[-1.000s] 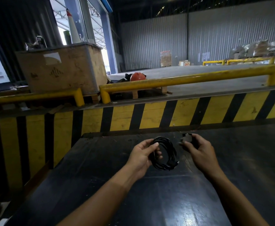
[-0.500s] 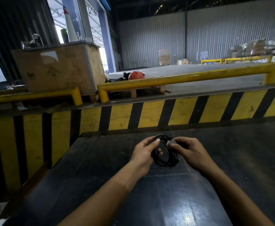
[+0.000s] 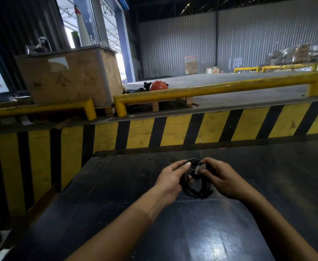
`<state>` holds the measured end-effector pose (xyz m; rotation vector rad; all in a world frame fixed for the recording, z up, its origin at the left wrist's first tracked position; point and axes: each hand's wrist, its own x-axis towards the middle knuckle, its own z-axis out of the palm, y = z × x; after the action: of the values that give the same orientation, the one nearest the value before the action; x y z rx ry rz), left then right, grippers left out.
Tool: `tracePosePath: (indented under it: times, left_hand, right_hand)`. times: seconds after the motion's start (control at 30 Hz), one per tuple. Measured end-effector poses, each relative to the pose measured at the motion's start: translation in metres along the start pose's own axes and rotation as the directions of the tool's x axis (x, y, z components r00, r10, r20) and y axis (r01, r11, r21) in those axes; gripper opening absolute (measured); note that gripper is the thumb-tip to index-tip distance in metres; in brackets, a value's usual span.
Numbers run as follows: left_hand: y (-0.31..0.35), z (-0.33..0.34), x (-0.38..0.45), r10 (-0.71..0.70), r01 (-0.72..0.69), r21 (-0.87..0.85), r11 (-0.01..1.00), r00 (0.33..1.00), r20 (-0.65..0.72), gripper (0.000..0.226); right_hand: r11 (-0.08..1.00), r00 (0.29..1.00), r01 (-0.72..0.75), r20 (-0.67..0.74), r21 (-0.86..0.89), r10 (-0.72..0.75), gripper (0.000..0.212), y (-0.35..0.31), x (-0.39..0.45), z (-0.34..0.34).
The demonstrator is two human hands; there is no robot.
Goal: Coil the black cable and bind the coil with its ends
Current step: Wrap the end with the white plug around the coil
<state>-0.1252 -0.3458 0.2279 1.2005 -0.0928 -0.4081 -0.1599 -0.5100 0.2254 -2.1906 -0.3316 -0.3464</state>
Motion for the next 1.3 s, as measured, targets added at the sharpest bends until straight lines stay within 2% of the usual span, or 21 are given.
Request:
tracePosePath:
  times: [0.17, 0.37, 0.63, 0.9, 1.07, 1.17, 1.3]
  left_hand:
    - [-0.001, 0.003, -0.001, -0.021, 0.02, 0.014, 1.0, 0.999, 0.037, 0.023]
    - [0.0, 0.003, -0.004, -0.044, 0.039, 0.072, 0.997, 0.996, 0.072, 0.02]
    - [0.002, 0.005, -0.004, -0.042, 0.035, 0.077, 0.996, 0.995, 0.087, 0.021]
    - [-0.006, 0.0, -0.003, -0.05, 0.038, 0.128, 0.991, 0.995, 0.086, 0.016]
    - [-0.007, -0.001, -0.003, -0.053, 0.037, 0.175, 0.984, 0.995, 0.087, 0.012]
    - [-0.006, 0.0, -0.004, -0.048, 0.028, 0.196, 0.98, 0.994, 0.096, 0.013]
    - [-0.003, 0.002, -0.004, -0.044, 0.028, 0.162, 0.986, 0.995, 0.095, 0.015]
  right_hand:
    - [0.986, 0.994, 0.095, -0.045, -0.139, -0.102, 0.01, -0.001, -0.005, 0.002]
    - [0.957, 0.988, 0.141, 0.097, -0.253, -0.12, 0.012, 0.001, -0.006, 0.003]
    - [0.913, 0.977, 0.184, -0.031, -0.363, -0.209, 0.015, 0.004, -0.009, 0.011]
    - [0.93, 0.976, 0.145, 0.206, -0.338, -0.077, 0.013, 0.004, -0.014, 0.004]
    - [0.947, 0.963, 0.126, 0.266, -0.297, -0.044, 0.007, 0.003, -0.015, 0.0]
    - [0.952, 0.974, 0.109, 0.224, -0.287, -0.044, 0.008, 0.004, -0.014, 0.0]
    - [0.923, 0.988, 0.145, 0.001, -0.357, -0.155, 0.012, 0.005, -0.015, 0.007]
